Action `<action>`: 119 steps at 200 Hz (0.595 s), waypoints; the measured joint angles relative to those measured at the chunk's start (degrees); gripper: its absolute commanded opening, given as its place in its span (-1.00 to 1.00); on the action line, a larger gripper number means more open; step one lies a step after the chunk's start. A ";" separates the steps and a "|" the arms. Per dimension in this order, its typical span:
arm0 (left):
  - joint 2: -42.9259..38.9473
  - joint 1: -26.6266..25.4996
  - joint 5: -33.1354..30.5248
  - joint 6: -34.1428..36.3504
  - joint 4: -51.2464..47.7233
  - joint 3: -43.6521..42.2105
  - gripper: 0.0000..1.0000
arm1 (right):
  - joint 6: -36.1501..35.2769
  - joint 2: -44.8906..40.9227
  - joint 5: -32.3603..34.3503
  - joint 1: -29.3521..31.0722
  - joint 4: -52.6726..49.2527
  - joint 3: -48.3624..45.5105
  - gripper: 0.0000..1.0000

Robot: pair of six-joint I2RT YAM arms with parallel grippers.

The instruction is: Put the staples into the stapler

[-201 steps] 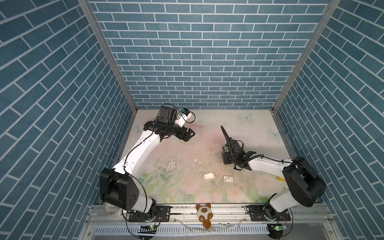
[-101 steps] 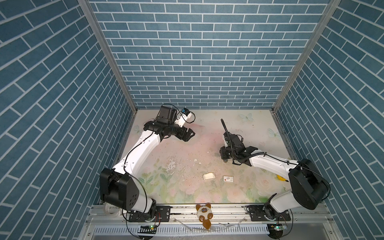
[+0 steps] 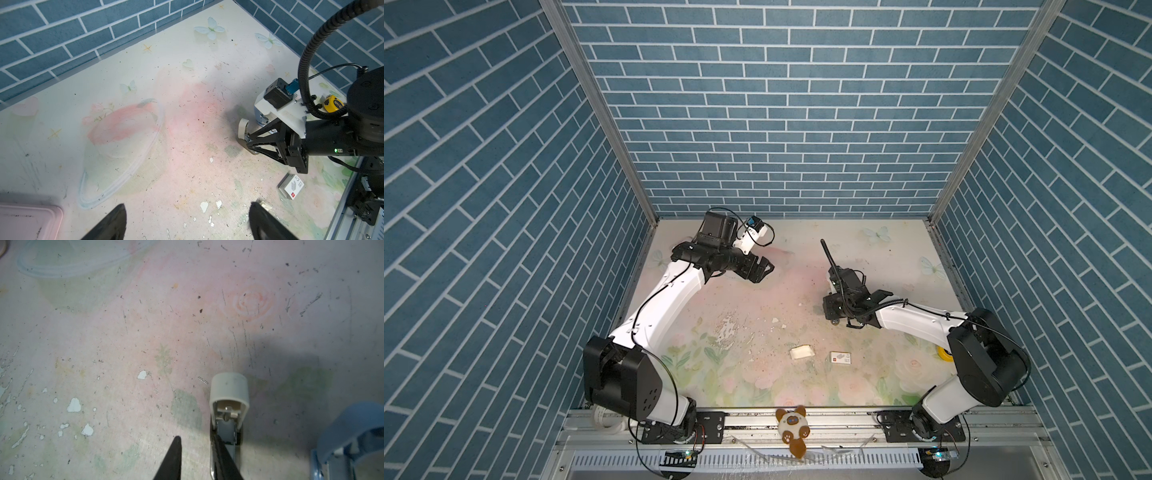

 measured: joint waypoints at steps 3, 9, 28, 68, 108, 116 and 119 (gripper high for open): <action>0.00 0.00 0.00 0.00 0.00 0.00 0.87 | 0.00 0.11 0.02 -0.07 0.00 0.00 -0.44; 0.00 0.00 0.00 0.00 0.00 0.00 0.86 | 0.00 0.37 0.02 -0.22 0.00 0.00 -0.44; 0.00 0.00 0.00 0.00 0.00 0.00 0.86 | 0.00 1.27 0.04 -0.63 0.00 0.00 -0.44; 0.00 0.00 0.00 0.00 0.00 -0.02 0.86 | 0.00 1.92 0.02 -0.85 0.09 0.00 -0.44; 0.00 0.00 0.00 0.00 0.00 0.00 0.86 | -0.42 2.19 -0.22 -0.85 0.20 0.00 -0.44; 0.00 0.00 0.00 0.00 0.00 0.00 0.86 | -0.52 2.21 -0.22 -0.85 0.22 0.00 -0.44; 0.00 0.00 0.00 0.00 0.00 0.00 0.86 | -0.59 2.23 -0.22 -0.85 0.24 0.00 -0.44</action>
